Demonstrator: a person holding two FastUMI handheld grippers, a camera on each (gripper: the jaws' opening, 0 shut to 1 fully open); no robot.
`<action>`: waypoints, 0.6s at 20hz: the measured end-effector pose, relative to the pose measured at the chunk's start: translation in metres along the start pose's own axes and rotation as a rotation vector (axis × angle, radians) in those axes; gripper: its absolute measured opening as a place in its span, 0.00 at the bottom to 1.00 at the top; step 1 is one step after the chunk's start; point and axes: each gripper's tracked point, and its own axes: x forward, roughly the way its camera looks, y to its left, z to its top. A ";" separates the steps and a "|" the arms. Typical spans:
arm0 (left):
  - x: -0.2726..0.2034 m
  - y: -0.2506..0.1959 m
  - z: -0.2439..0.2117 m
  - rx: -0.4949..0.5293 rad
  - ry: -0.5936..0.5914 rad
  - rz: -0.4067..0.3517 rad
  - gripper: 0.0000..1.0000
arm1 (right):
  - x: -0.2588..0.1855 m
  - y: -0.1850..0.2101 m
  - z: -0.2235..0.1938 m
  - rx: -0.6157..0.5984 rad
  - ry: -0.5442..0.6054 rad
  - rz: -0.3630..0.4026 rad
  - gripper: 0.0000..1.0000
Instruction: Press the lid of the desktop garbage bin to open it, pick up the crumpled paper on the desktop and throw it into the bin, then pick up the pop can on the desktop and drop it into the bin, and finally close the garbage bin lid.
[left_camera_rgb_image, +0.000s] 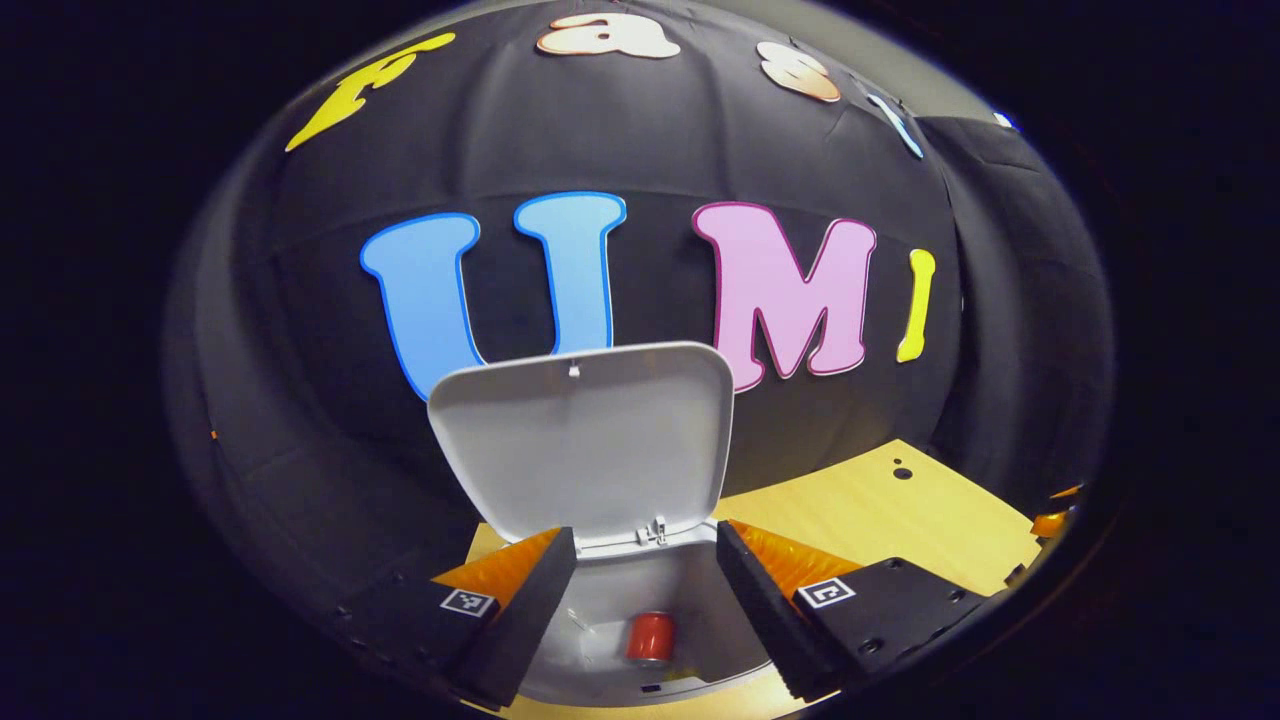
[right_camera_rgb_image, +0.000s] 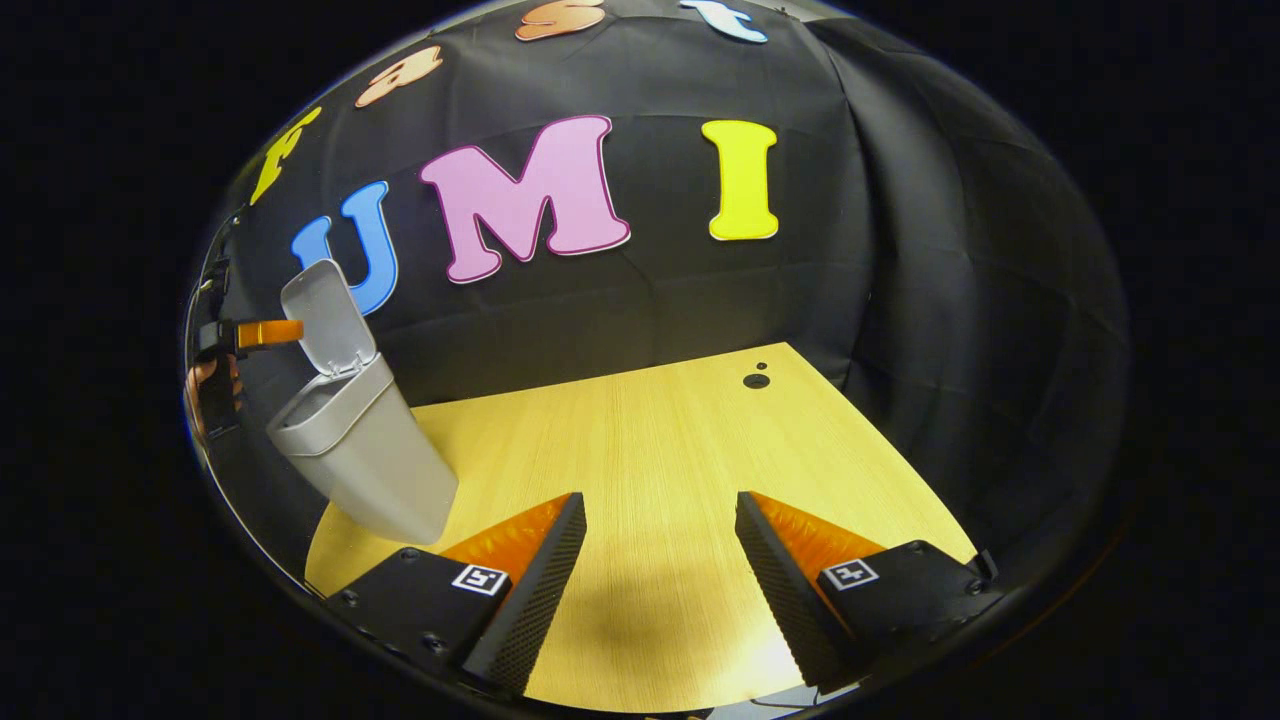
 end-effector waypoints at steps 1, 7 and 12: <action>-0.002 -0.001 0.009 -0.011 -0.012 -0.003 0.93 | -0.004 0.000 0.003 -0.003 -0.009 -0.002 0.98; -0.007 0.006 0.101 -0.135 -0.163 -0.010 0.91 | -0.026 -0.012 0.006 0.029 -0.023 -0.030 0.98; 0.008 0.063 0.171 -0.080 -0.252 0.057 0.88 | -0.037 -0.027 0.003 0.024 -0.021 -0.056 0.98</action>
